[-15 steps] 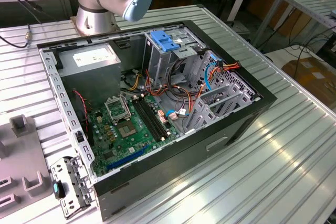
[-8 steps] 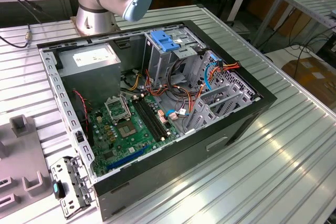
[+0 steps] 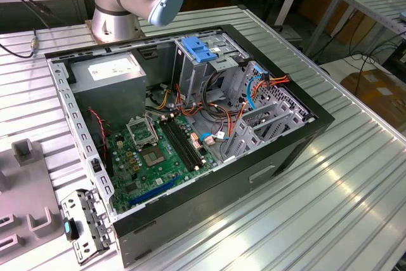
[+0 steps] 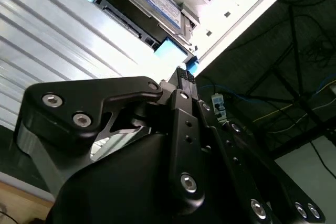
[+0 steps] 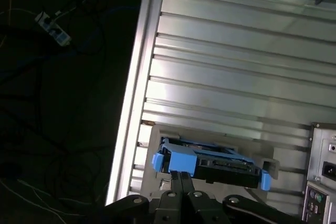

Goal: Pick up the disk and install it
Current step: 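Pick up the disk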

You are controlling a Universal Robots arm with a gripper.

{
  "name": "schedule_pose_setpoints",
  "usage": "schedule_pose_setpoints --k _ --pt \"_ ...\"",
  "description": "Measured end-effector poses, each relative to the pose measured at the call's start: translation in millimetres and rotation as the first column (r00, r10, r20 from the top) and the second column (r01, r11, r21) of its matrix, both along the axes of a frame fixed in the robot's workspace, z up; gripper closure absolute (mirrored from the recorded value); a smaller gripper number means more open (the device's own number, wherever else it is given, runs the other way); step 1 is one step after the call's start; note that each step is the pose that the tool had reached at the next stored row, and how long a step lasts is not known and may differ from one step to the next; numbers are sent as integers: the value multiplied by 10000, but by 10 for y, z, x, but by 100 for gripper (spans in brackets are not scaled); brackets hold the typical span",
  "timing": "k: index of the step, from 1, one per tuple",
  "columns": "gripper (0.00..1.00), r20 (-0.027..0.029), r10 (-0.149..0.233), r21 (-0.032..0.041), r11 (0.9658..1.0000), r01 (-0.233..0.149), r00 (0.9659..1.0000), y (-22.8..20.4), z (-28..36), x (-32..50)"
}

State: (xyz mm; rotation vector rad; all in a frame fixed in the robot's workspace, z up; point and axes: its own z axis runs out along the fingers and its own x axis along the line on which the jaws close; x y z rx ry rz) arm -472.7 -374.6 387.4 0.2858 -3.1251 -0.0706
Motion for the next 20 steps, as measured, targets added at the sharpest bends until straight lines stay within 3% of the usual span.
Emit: schedule_pose_setpoints --k 2,9,12,15,17,19,20 --pt "89 0 245 0 9997 -245 9997 0 0 0" --pt "89 0 331 0 9995 -331 9995 0 0 0" --pt "89 0 721 0 9974 -721 9974 0 0 0" --pt "89 0 1434 0 9897 -1434 9897 0 0 0" --pt "89 0 1847 0 9828 -1847 9828 0 0 0" --pt "89 1 2370 0 9715 -2370 9715 0 0 0" --pt "89 1 2522 0 9677 -2522 9677 0 0 0"
